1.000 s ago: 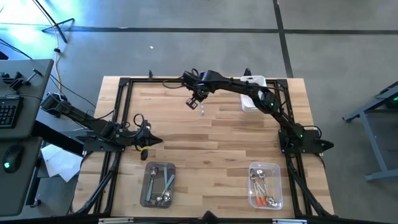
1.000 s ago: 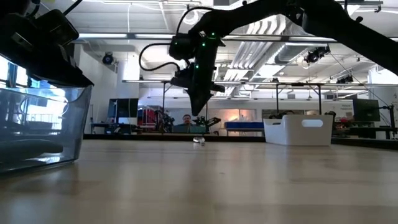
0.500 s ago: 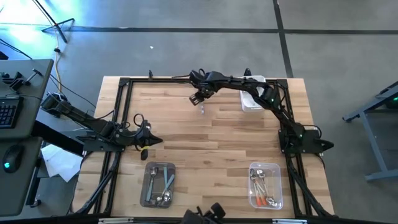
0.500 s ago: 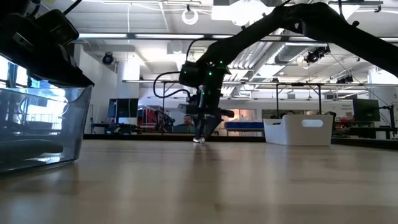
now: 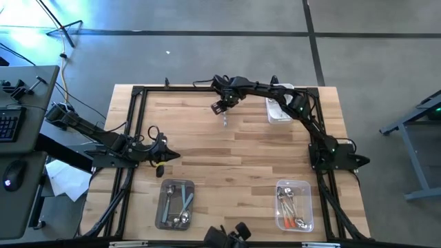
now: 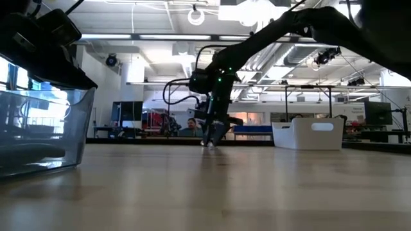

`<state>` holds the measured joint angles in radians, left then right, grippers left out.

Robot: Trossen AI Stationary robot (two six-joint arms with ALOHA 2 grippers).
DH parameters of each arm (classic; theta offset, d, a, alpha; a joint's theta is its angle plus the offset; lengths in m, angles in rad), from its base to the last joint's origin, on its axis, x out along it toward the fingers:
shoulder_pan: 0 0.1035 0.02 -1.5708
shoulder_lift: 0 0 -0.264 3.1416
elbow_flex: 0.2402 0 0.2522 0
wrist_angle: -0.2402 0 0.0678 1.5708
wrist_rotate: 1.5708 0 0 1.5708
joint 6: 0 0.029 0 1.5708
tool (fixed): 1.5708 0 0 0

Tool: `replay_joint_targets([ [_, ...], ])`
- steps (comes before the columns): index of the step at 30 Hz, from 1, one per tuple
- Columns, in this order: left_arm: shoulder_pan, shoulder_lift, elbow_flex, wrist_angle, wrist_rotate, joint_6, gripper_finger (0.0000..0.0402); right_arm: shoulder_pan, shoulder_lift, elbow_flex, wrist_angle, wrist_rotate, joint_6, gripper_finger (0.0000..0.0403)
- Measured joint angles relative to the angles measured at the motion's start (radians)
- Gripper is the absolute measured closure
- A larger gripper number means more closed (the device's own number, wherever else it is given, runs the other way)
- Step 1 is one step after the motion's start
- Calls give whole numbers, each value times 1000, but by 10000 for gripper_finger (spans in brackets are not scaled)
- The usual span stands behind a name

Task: Sort silverware by color (type)
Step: Put the top white spoon into the white bin

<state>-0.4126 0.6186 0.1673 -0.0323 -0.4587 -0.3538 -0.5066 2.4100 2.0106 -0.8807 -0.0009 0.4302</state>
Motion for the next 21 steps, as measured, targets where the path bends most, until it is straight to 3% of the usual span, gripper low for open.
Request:
replay_joint_targets([
  [8,0,0,0,-1,0,0,401,-30,0,19,-172,72,-46,332],
  [21,0,0,0,-1,2,0,401,9,-2,21,-257,30,-166,397],
])
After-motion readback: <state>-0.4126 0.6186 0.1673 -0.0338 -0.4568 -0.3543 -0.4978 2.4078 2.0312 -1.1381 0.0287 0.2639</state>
